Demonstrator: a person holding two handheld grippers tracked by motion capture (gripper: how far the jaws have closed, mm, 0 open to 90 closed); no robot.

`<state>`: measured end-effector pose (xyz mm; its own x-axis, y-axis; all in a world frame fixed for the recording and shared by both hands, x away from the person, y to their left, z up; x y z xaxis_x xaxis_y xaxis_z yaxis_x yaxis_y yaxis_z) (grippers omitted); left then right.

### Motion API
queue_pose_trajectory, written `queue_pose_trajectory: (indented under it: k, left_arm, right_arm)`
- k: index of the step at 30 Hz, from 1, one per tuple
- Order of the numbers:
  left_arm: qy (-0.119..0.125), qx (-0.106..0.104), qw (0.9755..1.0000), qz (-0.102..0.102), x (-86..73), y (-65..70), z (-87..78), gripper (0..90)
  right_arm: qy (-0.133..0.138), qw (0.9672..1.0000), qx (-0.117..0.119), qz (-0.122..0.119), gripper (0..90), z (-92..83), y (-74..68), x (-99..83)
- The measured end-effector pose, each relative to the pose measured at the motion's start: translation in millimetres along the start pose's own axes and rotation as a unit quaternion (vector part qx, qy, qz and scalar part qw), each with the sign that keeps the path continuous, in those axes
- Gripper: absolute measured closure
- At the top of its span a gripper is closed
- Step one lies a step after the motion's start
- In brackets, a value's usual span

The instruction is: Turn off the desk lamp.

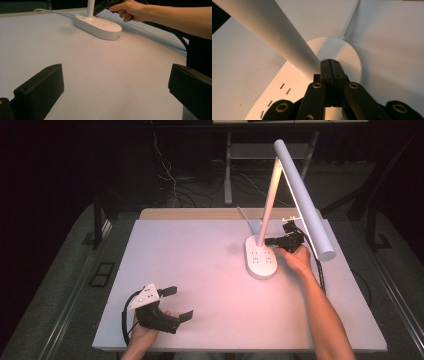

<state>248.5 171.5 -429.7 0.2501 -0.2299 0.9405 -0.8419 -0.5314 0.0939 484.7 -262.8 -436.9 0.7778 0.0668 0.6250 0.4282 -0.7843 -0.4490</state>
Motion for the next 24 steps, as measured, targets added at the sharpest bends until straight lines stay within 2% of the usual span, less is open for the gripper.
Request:
queue_pose_trajectory:
  k: [14,24]
  left_arm:
    - [-0.002,0.003,1.0000,0.000,-0.4,-0.1,0.9,0.0]
    - [-0.002,0.003,1.0000,0.000,-0.5,-0.9,1.0,0.0]
  right_arm:
    - [-0.002,0.9999,-0.011,-0.013,90.0,2.8,-5.3,-1.9]
    - [0.004,0.9999,-0.013,-0.001,90.0,1.6,-5.1,-0.4]
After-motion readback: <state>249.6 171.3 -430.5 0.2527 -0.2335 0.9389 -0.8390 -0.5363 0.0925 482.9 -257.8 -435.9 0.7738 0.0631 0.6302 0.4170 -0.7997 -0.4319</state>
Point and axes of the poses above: each handheld gripper's, and its own axes: z roughly forward along the jaws, x roughly out of its top, y roughly to its right, the point moved 1 cm from there along z, roughly forward along the jaws, and after that the axes turned 6 degrees about z, right-handed, at the moved point
